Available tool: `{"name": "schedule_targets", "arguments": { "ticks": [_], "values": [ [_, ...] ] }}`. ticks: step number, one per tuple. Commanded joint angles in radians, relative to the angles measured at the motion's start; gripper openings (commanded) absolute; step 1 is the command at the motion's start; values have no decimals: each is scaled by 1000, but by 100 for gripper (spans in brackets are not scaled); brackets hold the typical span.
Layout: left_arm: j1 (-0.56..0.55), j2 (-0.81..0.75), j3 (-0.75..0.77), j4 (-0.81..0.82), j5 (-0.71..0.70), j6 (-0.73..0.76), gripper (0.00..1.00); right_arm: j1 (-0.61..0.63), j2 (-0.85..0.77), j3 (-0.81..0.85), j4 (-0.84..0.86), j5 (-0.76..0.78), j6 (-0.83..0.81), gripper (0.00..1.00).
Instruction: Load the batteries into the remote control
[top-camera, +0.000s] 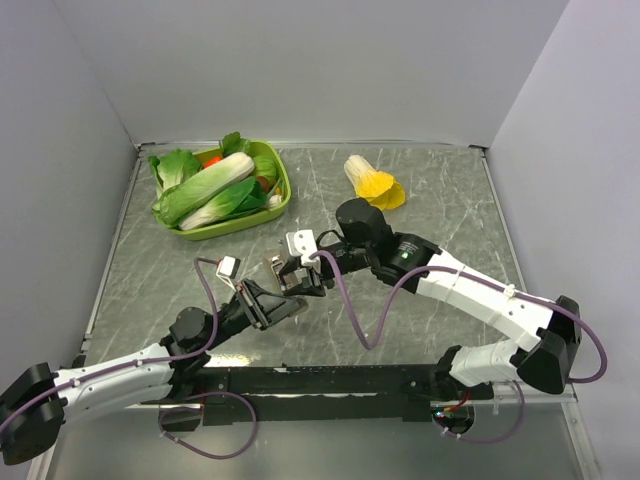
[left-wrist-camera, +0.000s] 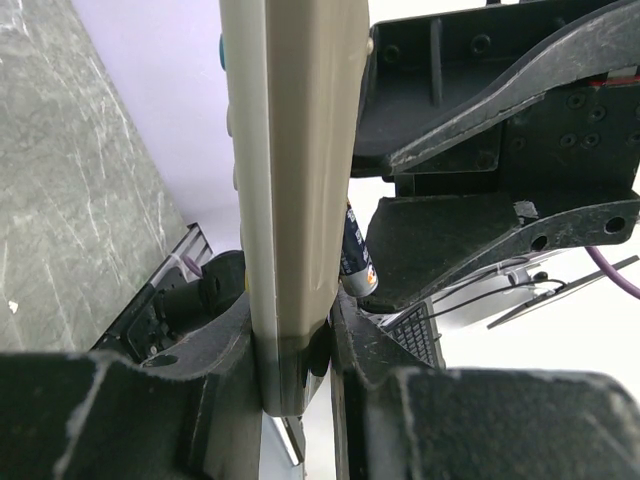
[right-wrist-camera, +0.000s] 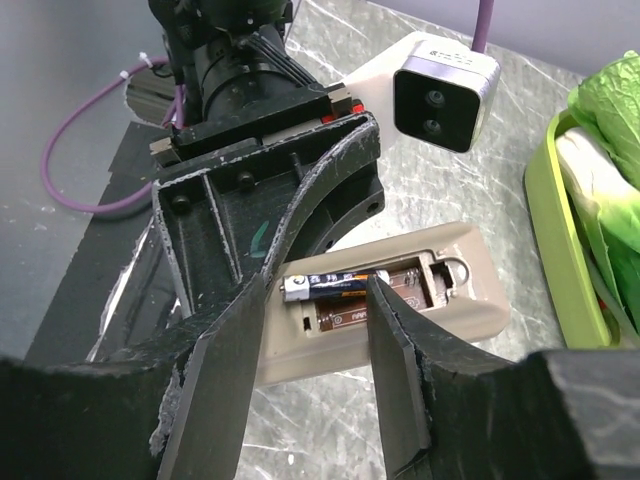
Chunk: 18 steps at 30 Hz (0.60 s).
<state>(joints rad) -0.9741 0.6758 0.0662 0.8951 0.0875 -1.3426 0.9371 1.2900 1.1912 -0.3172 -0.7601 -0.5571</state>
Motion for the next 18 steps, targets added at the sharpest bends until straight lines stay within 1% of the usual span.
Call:
{"name": "schedule_targets", "arguments": {
  "ticks": [1,11,12,18],
  "values": [
    [-2,-12,47,33,21,26,1,-6,23,28,23,-10,-32,52],
    [-2,-4,55,45,34,30,1,-9,46,19,12,-8,-35,47],
    [-2,-4,55,45,32,31,1,-9,48,13,15,-8,-33,45],
    [-2,-9,57,51,40,37,1,-15,60,-5,23,-11,-30,43]
  ]
}}
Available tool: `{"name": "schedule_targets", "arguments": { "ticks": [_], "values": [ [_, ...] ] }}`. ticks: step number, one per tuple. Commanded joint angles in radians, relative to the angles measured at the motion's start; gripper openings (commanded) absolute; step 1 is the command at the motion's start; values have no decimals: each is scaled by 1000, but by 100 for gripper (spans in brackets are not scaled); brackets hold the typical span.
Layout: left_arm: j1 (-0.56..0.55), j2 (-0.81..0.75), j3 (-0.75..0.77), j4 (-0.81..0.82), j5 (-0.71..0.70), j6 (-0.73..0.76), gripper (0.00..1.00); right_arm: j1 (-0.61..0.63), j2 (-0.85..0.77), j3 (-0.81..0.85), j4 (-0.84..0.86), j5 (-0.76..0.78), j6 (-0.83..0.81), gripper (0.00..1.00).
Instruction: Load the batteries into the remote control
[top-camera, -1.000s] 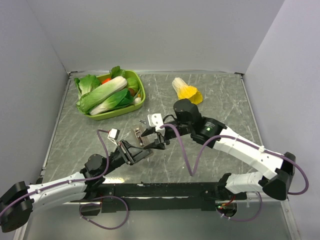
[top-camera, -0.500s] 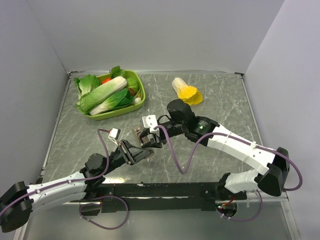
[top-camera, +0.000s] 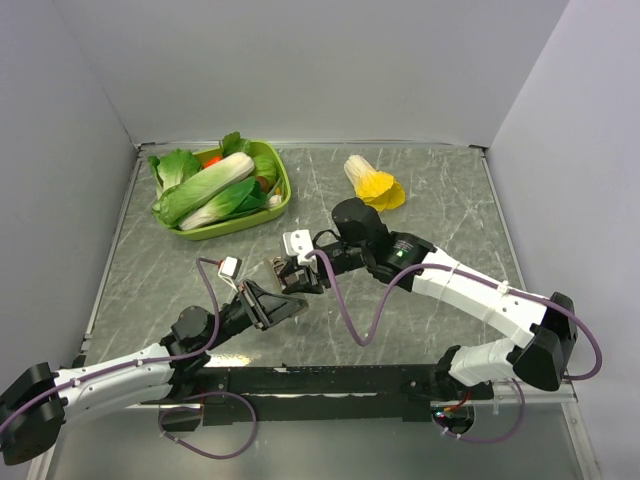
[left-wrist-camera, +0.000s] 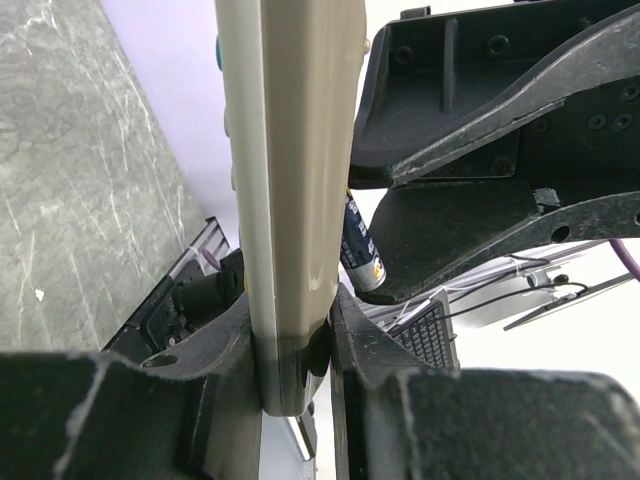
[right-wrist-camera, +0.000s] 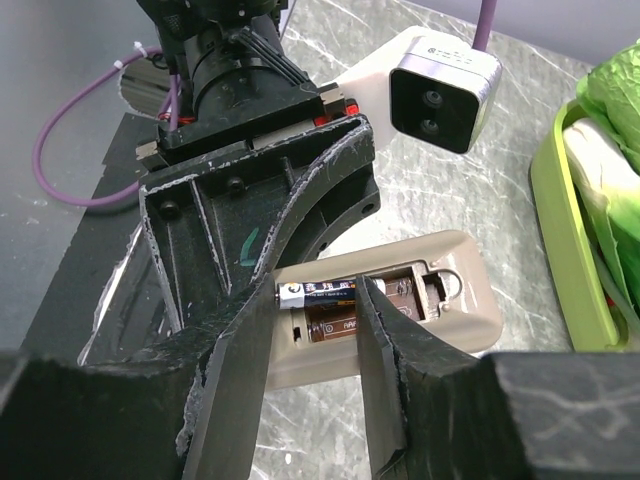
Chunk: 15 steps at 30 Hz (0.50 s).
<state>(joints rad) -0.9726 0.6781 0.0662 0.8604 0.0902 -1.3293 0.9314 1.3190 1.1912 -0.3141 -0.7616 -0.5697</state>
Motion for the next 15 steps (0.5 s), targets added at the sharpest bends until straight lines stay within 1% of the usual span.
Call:
{"name": "schedule_targets", "arguments": {
  "ticks": [1,6,15],
  "values": [
    [-3,-12,58,86,39,25,1,-12,32,-7,21,-10,-18,43],
    [-3,-14,69,95,59,32,1,-14,59,-5,17,-4,-22,41],
    [-3,-29,93,121,101,38,1,-14,114,-27,23,19,-38,40]
  ]
}}
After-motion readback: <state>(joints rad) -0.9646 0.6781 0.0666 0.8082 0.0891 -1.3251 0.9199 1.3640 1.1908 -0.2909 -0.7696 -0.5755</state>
